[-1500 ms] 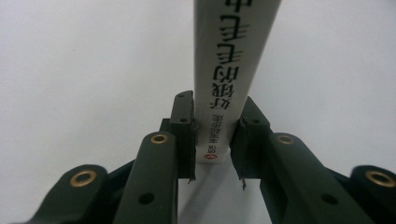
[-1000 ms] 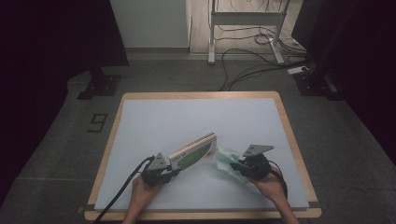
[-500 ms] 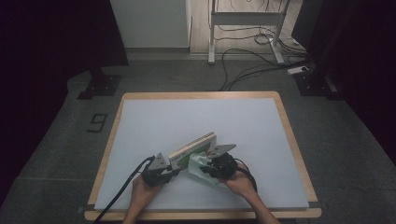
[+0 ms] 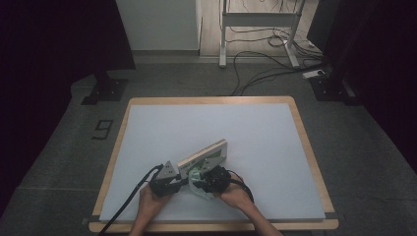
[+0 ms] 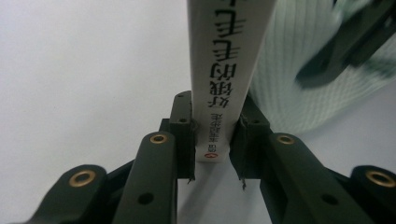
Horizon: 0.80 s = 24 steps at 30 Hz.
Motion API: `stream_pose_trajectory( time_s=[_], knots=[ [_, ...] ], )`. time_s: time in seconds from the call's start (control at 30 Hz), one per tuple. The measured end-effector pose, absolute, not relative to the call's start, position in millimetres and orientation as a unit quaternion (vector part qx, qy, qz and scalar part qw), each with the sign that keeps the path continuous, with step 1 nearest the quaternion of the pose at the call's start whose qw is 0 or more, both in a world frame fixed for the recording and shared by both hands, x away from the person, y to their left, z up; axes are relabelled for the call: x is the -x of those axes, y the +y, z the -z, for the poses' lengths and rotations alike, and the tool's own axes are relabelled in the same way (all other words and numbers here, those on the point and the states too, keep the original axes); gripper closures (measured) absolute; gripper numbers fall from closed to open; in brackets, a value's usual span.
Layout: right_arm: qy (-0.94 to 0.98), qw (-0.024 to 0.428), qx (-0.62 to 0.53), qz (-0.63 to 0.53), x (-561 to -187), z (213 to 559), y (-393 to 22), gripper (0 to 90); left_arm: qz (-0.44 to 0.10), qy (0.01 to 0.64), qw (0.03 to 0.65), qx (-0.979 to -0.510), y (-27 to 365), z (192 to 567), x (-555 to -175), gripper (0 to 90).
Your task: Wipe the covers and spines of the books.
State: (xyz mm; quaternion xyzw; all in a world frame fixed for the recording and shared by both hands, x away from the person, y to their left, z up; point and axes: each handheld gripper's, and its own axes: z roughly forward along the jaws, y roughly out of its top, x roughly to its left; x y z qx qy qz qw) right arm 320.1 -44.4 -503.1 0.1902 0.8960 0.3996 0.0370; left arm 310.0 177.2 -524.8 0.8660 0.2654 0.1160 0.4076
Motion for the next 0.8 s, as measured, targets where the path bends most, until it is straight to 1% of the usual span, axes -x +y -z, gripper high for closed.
stream_pose_trajectory(
  time_s=[0.1,0.17,0.23,0.37,0.5,0.6,0.8],
  knots=[
    [0.899,0.041,-0.188,-0.393,-319.8,511.8,-41.8,74.9,-0.118,0.264,0.405,-0.867,177.1,524.7,-309.7,72.5],
    [0.901,0.037,-0.186,-0.389,-319.7,516.0,-40.7,72.5,-0.119,0.263,0.405,-0.867,176.9,524.7,-309.5,72.5],
    [0.905,0.04,-0.179,-0.384,-319.8,514.6,-40.6,66.2,-0.118,0.264,0.405,-0.867,176.9,524.7,-309.6,72.4],
    [0.905,0.051,-0.178,-0.383,-319.2,504.0,-42.4,48.0,-0.119,0.263,0.405,-0.868,176.8,524.7,-309.5,72.3],
    [0.901,0.051,-0.185,-0.389,-318.9,491.1,-47.8,38.6,-0.12,0.263,0.404,-0.868,176.7,524.7,-309.4,72.2],
    [0.897,0.056,-0.188,-0.396,-318.2,480.3,-54.0,33.8,-0.119,0.263,0.405,-0.868,176.5,524.8,-309.4,72.2],
    [0.885,0.073,-0.205,-0.411,-321.3,459.8,-74.6,28.7,-0.12,0.263,0.404,-0.868,176.3,524.9,-309.3,72.1]
  ],
)
